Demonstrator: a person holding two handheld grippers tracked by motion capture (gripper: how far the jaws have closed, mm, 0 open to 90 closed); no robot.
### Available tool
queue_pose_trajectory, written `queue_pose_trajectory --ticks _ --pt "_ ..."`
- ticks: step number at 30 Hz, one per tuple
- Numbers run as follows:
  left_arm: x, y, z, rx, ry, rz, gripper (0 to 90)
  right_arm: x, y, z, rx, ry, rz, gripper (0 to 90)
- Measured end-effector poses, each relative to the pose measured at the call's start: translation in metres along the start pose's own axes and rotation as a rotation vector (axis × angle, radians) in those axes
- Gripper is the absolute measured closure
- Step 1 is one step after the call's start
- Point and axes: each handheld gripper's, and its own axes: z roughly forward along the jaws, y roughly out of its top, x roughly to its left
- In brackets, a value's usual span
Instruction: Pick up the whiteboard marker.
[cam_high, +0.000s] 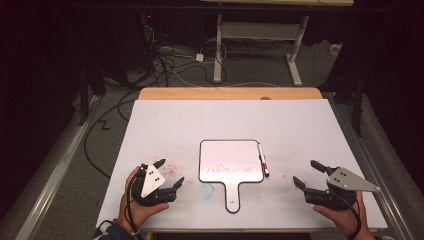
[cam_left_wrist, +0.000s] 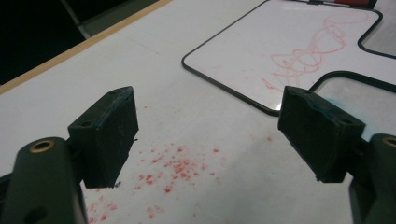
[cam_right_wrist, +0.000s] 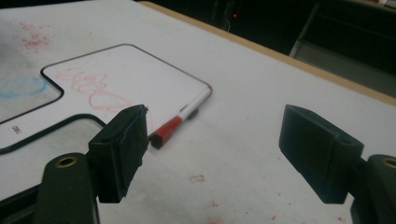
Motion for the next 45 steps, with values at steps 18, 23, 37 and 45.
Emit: queue_pose_trajectory --ticks 18,23,37,45 --pt "-0.001 -0.006 0.016 0.097 -0.044 0.018 19.3 -0.015 0.015 0.038 0.186 0.115 0.107 34.0" --pt "-0.002 -0.007 0.017 0.111 -0.041 0.028 19.1 -0.022 0.025 0.064 0.23 0.147 0.14 35.2" --pt "-0.005 -0.008 0.02 0.138 -0.057 0.049 19.1 -0.027 0.039 0.156 0.407 0.245 0.269 46.9" --pt "-0.005 -0.008 0.02 0.136 -0.059 0.058 19.1 -0.03 0.031 0.178 0.455 0.246 0.304 69.0"
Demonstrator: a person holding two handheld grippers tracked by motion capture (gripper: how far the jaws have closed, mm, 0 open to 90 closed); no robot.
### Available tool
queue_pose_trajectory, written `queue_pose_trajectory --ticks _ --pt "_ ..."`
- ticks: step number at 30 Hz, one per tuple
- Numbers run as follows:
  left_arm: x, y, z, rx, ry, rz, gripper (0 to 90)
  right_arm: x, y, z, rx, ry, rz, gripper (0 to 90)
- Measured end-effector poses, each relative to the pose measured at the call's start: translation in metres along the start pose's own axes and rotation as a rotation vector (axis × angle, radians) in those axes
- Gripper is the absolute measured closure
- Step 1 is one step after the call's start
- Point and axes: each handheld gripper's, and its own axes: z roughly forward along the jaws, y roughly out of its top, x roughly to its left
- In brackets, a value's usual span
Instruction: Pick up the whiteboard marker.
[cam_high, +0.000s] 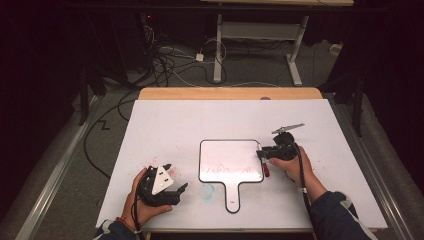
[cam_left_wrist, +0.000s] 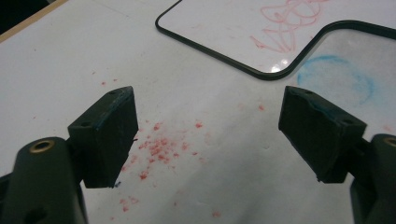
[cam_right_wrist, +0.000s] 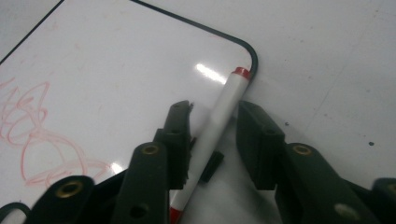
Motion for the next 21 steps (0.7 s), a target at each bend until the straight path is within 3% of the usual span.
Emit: queue_pose_trajectory --ticks 4,7,9,13,17,18,19,20,21 --pt "-0.001 0.0 0.001 0.006 -0.006 0.003 19.1 -0.001 0.0 0.002 -0.004 0.033 0.014 75.1" --pt "-0.001 0.001 0.002 0.011 -0.012 0.003 19.1 0.001 0.001 0.001 -0.01 0.006 0.001 81.6" --pt "-0.001 0.001 0.002 0.013 -0.016 0.004 19.1 -0.001 0.001 0.001 -0.009 0.018 0.0 81.6" --pt "0.0 0.002 0.002 0.005 -0.018 -0.01 19.1 0.003 0.002 0.0 -0.006 -0.002 -0.029 81.8" --pt "0.0 0.006 0.003 -0.02 -0.033 -0.067 19.1 0.01 0.005 -0.011 -0.062 -0.007 -0.058 81.8" --pt "0.001 0.009 0.003 -0.033 -0.038 -0.084 20.2 0.018 0.007 -0.02 -0.117 0.025 -0.076 81.8" --pt "0.001 0.013 0.004 -0.05 -0.048 -0.103 20.2 0.018 0.007 -0.02 -0.117 0.025 -0.076 81.8" --pt "0.003 0.024 0.007 -0.075 -0.085 -0.134 21.1 0.028 0.008 -0.027 -0.149 0.039 -0.11 81.8" --pt "0.003 0.024 0.007 -0.075 -0.085 -0.134 21.2 0.034 0.008 -0.03 -0.174 0.061 -0.124 81.8"
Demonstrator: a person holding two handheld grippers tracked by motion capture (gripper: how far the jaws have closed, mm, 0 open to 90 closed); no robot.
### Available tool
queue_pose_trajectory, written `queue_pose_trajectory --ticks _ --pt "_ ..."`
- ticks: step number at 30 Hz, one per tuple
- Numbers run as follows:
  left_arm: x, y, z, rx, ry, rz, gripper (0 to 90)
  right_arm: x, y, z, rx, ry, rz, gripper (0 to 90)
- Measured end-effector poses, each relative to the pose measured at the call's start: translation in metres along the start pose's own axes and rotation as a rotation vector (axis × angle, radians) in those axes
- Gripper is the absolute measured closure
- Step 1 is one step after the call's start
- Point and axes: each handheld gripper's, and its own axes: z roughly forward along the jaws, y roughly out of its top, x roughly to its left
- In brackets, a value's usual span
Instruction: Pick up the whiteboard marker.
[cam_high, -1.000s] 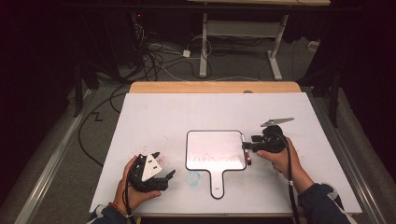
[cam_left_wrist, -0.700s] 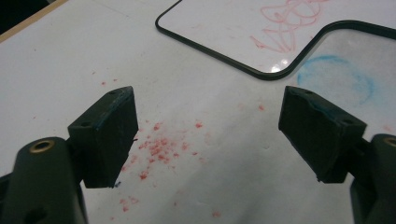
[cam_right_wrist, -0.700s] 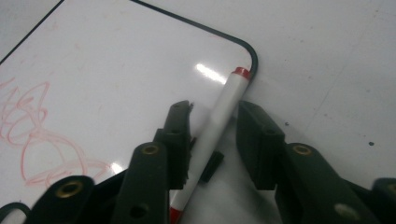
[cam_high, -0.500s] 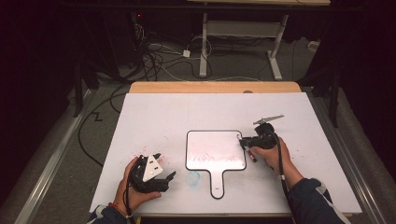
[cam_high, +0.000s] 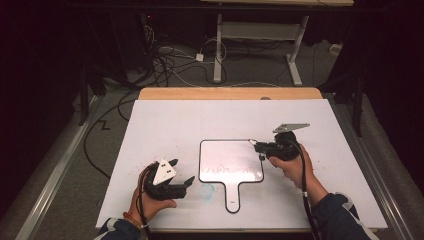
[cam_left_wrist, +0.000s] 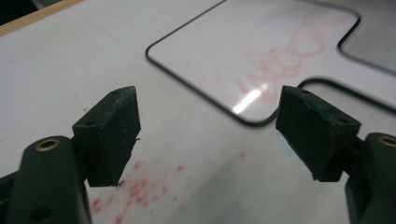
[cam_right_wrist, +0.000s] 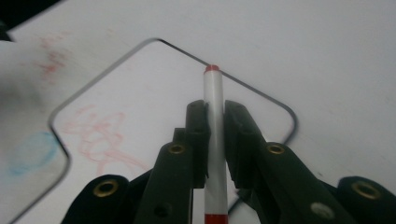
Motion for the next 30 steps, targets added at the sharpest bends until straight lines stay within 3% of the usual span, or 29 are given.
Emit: queue_pose_trajectory --ticks 1,2,3,6,7,10,11,13,19,21,23,28,30 --pt "-0.003 0.012 0.005 -0.031 -0.031 -0.019 22.0 0.006 0.001 -0.002 -0.013 -0.006 -0.019 81.9" --pt "-0.003 0.012 0.005 -0.031 -0.031 -0.019 23.0 0.013 0.002 -0.004 -0.03 -0.001 -0.035 81.9" --pt "-0.01 0.024 0.012 -0.066 -0.082 -0.038 23.1 0.018 0.003 -0.007 -0.056 0.018 -0.042 81.9" --pt "-0.023 0.043 0.026 -0.096 -0.163 -0.052 27.0 0.036 0.005 -0.011 -0.115 0.049 -0.068 81.9" --pt "-0.023 0.043 0.026 -0.096 -0.163 -0.052 27.7 0.036 0.005 -0.011 -0.115 0.049 -0.068 81.9" --pt "-0.038 0.061 0.042 -0.114 -0.234 -0.061 29.8 0.055 0.005 -0.015 -0.177 0.076 -0.084 81.9" --pt "-0.043 0.067 0.047 -0.114 -0.248 -0.066 29.8 0.055 0.005 -0.015 -0.177 0.076 -0.084 81.9" --pt "-0.05 0.076 0.057 -0.111 -0.268 -0.059 31.7 0.065 0.004 -0.019 -0.227 0.095 -0.086 81.9" --pt "-0.058 0.094 0.077 -0.142 -0.327 -0.067 37.2 0.072 0.0 -0.023 -0.292 0.114 -0.072 81.9" --pt "-0.061 0.099 0.083 -0.17 -0.373 -0.077 38.2 0.074 -0.003 -0.024 -0.313 0.091 -0.082 81.8" --pt "-0.064 0.102 0.086 -0.181 -0.388 -0.081 40.4 0.071 -0.006 -0.025 -0.323 0.086 -0.069 81.9" --pt "-0.065 0.103 0.09 -0.194 -0.397 -0.087 46.9 0.067 -0.009 -0.029 -0.336 0.078 -0.053 81.9" --pt "-0.065 0.103 0.093 -0.184 -0.388 -0.079 54.0 0.067 -0.01 -0.031 -0.341 0.075 -0.053 81.9"
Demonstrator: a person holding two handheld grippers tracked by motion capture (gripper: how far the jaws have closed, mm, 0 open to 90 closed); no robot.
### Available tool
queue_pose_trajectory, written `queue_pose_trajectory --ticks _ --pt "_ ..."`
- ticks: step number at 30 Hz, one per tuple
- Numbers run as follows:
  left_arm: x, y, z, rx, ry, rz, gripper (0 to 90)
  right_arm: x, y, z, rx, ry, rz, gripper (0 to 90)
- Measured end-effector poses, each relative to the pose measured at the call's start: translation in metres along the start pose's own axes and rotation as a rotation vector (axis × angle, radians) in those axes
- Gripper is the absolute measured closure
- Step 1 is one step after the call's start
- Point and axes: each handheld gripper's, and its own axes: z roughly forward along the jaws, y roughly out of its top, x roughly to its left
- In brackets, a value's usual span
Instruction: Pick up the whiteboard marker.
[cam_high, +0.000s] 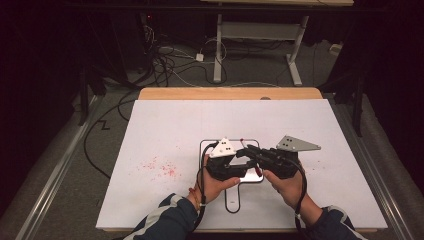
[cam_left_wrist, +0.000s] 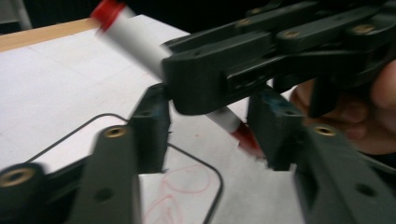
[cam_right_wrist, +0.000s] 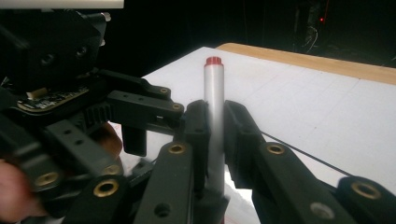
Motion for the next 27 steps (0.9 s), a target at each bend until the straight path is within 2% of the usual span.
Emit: queue_pose_trajectory --ticks 5,6,7,10,12,15,19,21,24,27 --pt "0.0 -0.001 0.003 0.023 0.003 0.03 64.1 0.0 -0.001 -0.003 -0.006 -0.004 -0.008 81.8" --pt "-0.002 0.0 0.004 0.042 0.023 0.058 65.8 0.0 -0.002 -0.003 -0.003 -0.004 -0.014 81.8" --pt "-0.002 0.0 0.005 0.046 0.033 0.069 69.2 0.001 -0.002 -0.004 -0.001 -0.002 -0.014 81.8" --pt "-0.001 -0.001 0.005 0.055 0.057 0.083 74.0 0.003 -0.003 -0.005 0.001 -0.009 -0.026 81.7" --pt "0.003 -0.003 0.004 0.051 0.049 0.09 78.4 0.004 -0.003 -0.006 0.004 -0.011 -0.03 81.4" --pt "0.003 -0.009 0.004 0.067 0.083 0.15 78.7 0.007 -0.004 -0.007 0.016 -0.02 -0.045 80.8" --pt "0.01 -0.019 0.002 0.091 0.104 0.149 78.8 0.009 -0.006 -0.007 0.025 -0.023 -0.053 73.3" --pt "0.014 -0.022 -0.003 0.091 0.123 0.158 78.8 0.009 -0.006 -0.009 0.02 -0.034 -0.051 63.4" --pt "0.018 -0.026 -0.012 0.08 0.138 0.154 78.8 0.005 -0.005 -0.016 0.013 -0.029 -0.047 56.2" --pt "0.026 -0.04 -0.026 0.072 0.143 0.146 78.8 0.001 -0.008 -0.027 0.011 -0.048 -0.059 54.2"
